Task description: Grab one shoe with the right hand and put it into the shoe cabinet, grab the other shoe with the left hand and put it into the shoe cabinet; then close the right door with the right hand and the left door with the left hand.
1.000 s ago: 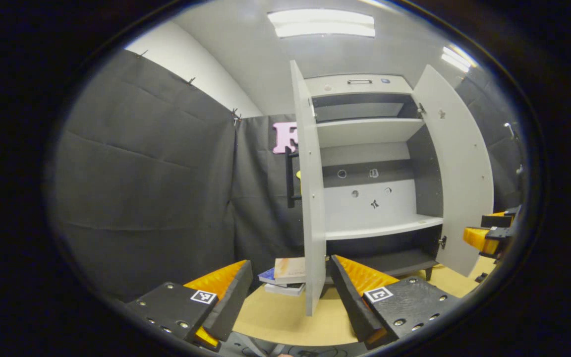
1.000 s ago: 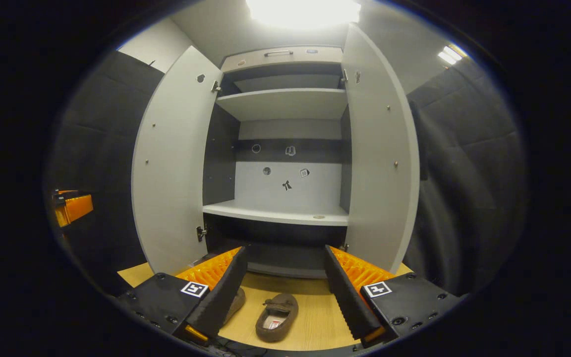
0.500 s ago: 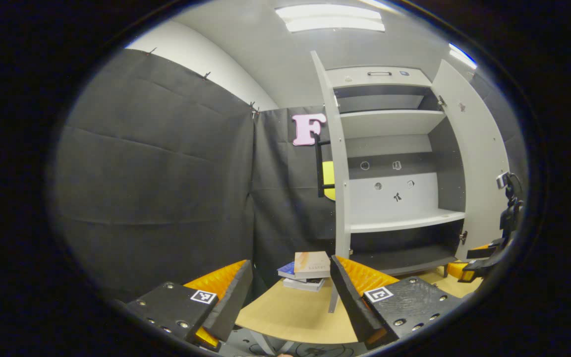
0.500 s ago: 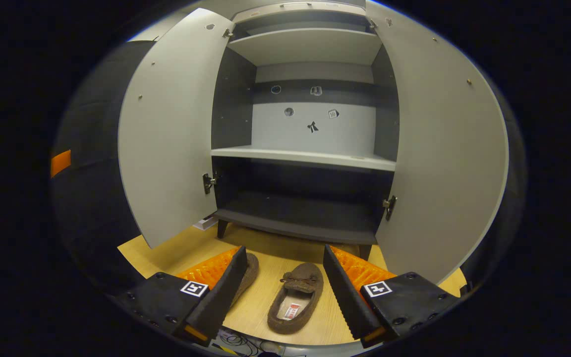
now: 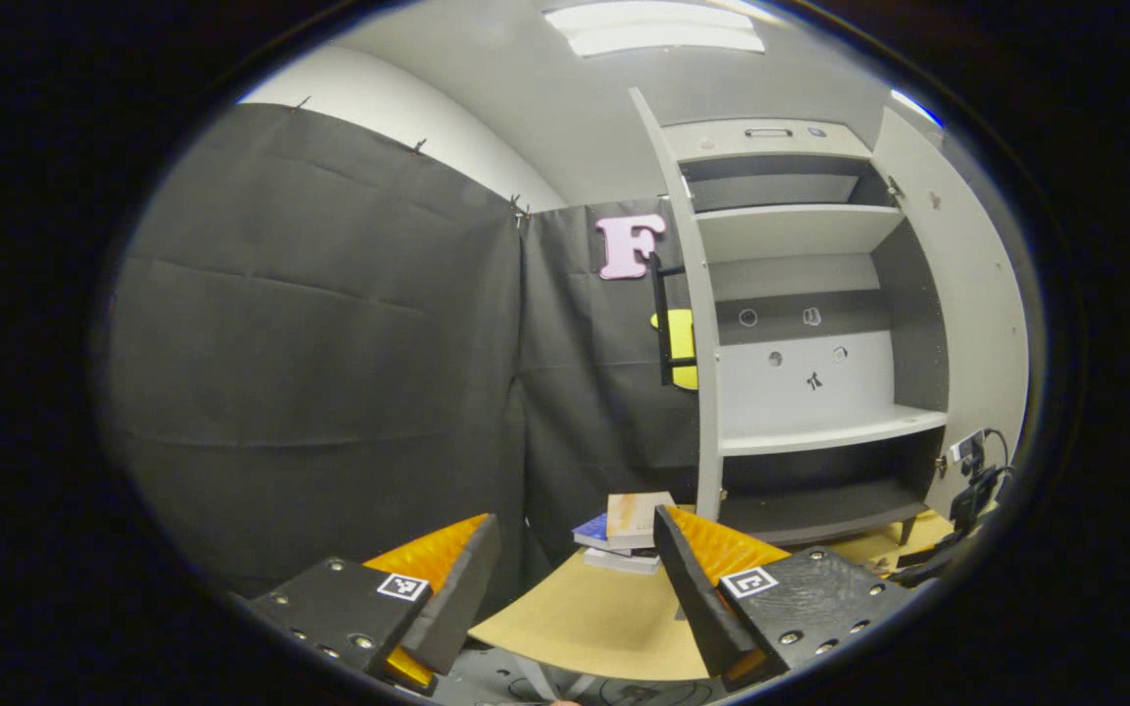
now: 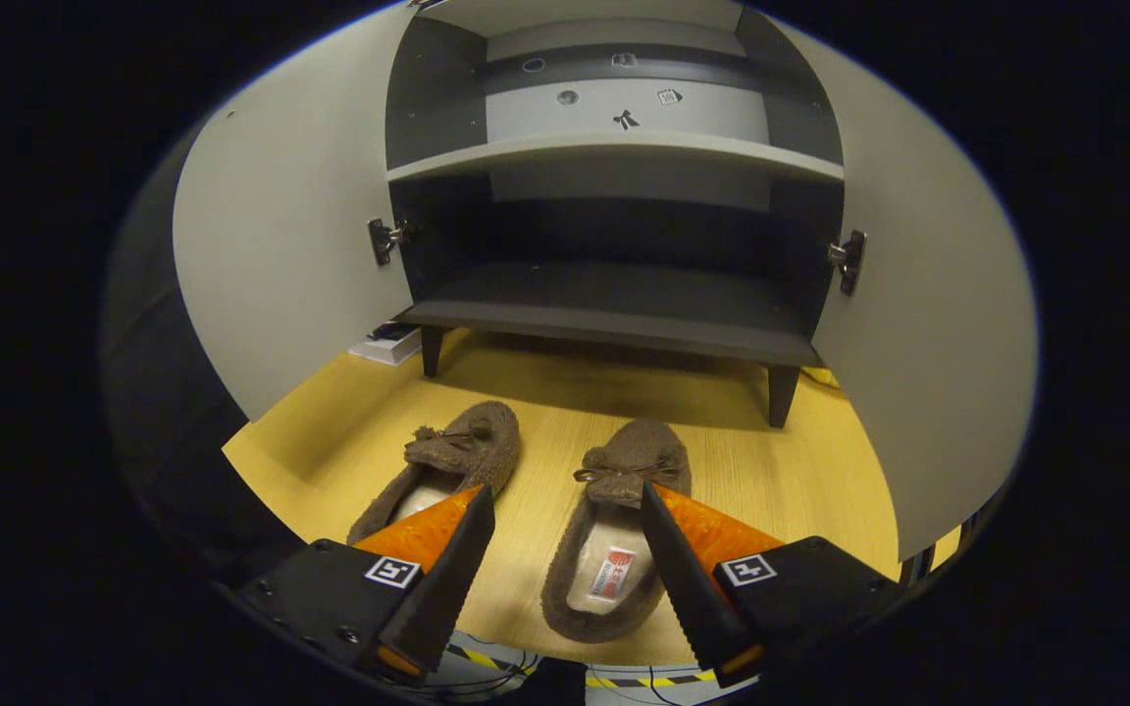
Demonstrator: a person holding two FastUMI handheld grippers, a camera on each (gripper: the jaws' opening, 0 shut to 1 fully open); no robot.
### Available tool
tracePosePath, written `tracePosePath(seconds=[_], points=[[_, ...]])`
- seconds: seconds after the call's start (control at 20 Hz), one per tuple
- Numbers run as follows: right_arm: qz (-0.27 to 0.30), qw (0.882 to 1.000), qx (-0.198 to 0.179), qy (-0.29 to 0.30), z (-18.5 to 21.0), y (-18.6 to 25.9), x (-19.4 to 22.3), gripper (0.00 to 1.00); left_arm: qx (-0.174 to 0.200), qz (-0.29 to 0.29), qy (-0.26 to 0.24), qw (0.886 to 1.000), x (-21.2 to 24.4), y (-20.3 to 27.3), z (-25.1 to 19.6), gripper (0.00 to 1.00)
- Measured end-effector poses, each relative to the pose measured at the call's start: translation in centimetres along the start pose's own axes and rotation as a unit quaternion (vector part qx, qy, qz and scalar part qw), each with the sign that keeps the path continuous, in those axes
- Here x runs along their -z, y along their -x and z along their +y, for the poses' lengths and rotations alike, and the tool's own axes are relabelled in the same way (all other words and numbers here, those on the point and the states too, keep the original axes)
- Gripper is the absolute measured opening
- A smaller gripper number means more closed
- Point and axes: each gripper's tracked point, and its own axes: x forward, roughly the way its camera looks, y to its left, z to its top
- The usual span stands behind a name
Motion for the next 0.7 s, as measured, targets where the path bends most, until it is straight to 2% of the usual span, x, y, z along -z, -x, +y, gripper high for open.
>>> tracePosePath(seconds=[0.05, 0.15, 0.2, 0.35, 0.4, 0.5, 0.65, 0.7], points=[[0.01, 1.0, -0.001, 0.002, 0.1, -0.5, 0.7, 0.92, -0.004, 0.001, -0.003, 1.0, 0.1, -0.1, 0.1, 0.92], [0.026, 1.0, -0.003, 0.005, 0.2, -1.4, 1.7, 0.95, -0.009, 0.003, -0.008, 1.0, 0.2, -0.1, 0.2, 0.92], [0.036, 0.999, -0.004, 0.004, 0.3, -1.9, 2.1, 0.91, -0.01, 0.005, -0.01, 1.0, 0.4, -0.2, 0.2, 0.92], [0.06, 0.998, -0.003, 0.003, 0.5, -3.6, 3.6, 0.89, -0.016, 0.015, -0.014, 1.0, 1.0, -0.1, 0.3, 0.92], [0.071, 0.997, -0.002, -0.001, 0.5, -4.2, 4.0, 0.84, -0.018, 0.015, -0.016, 1.0, 1.0, 0.0, 0.4, 0.99], [0.095, 0.995, 0.009, -0.009, 0.5, -5.0, 5.1, 0.74, -0.022, 0.011, -0.019, 1.0, 0.9, 0.0, 0.6, 0.99], [0.101, 0.995, 0.027, 0.003, -0.1, -5.5, 5.0, 0.62, -0.025, 0.011, -0.02, 0.999, 0.8, 0.1, 0.8, 0.99], [0.107, 0.993, 0.041, 0.014, -0.7, -5.8, 5.1, 0.5, -0.025, 0.011, -0.018, 0.999, 0.9, 0.1, 0.8, 0.99]])
